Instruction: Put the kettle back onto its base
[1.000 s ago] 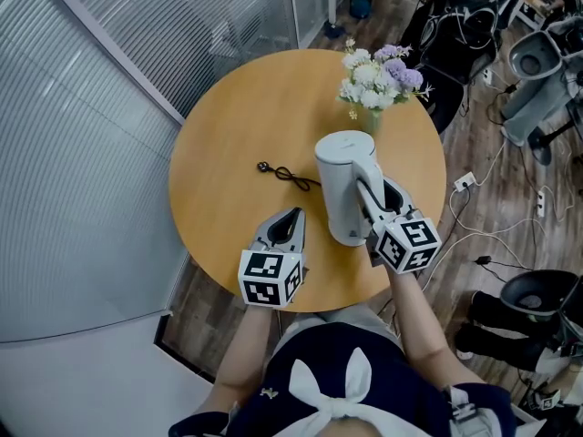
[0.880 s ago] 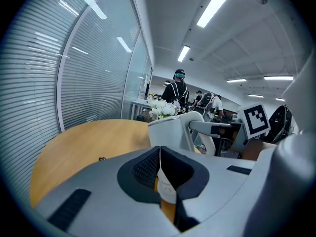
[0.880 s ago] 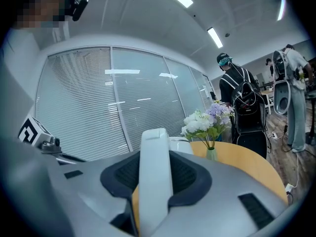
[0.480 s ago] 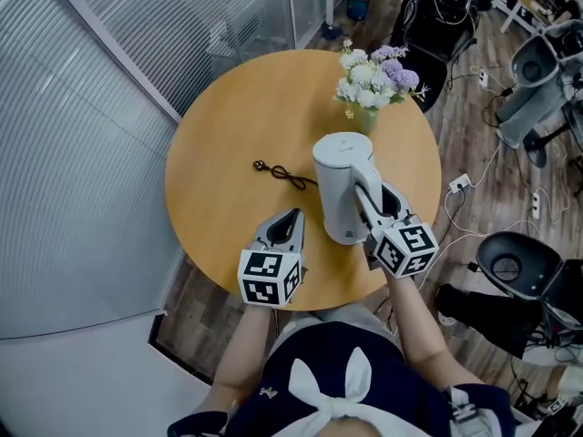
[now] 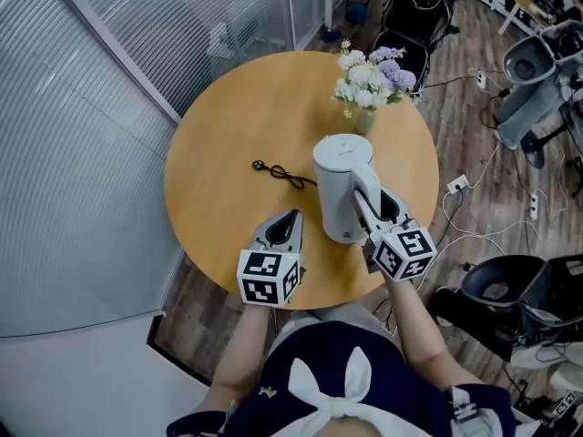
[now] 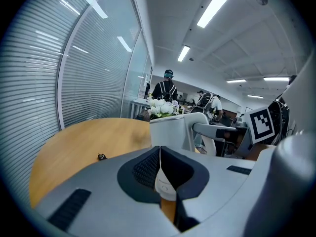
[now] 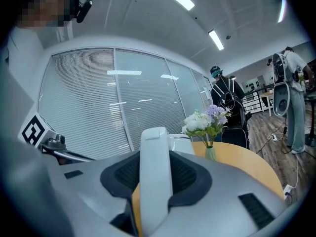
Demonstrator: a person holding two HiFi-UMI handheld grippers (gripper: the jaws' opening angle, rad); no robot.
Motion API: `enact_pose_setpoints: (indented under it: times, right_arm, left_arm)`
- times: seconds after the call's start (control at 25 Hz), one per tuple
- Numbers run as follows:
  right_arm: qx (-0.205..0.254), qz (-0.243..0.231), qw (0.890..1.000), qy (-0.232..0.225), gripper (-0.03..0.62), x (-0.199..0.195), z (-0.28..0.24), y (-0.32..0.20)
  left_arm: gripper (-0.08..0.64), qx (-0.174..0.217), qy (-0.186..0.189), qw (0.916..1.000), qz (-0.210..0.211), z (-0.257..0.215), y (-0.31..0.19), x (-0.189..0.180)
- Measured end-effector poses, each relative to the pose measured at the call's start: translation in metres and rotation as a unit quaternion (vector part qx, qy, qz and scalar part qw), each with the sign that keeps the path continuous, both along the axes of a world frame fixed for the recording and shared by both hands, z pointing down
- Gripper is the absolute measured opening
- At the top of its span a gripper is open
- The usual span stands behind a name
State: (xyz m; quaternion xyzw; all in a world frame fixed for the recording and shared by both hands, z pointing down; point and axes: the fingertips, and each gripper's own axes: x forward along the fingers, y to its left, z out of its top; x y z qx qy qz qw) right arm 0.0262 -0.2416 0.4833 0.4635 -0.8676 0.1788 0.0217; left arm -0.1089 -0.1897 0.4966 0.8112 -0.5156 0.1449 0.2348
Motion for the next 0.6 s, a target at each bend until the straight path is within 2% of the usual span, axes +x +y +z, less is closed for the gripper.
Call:
enact_pose_setpoints:
  times: [0.6]
  right_arm:
    - [0.014,-0.009,1.000,0.004,0.150,0.009,0.004,0.027]
  left_arm:
    - [0.028,0.007,-0.005,0.9999,0.005,-0.008,0.011,0.002]
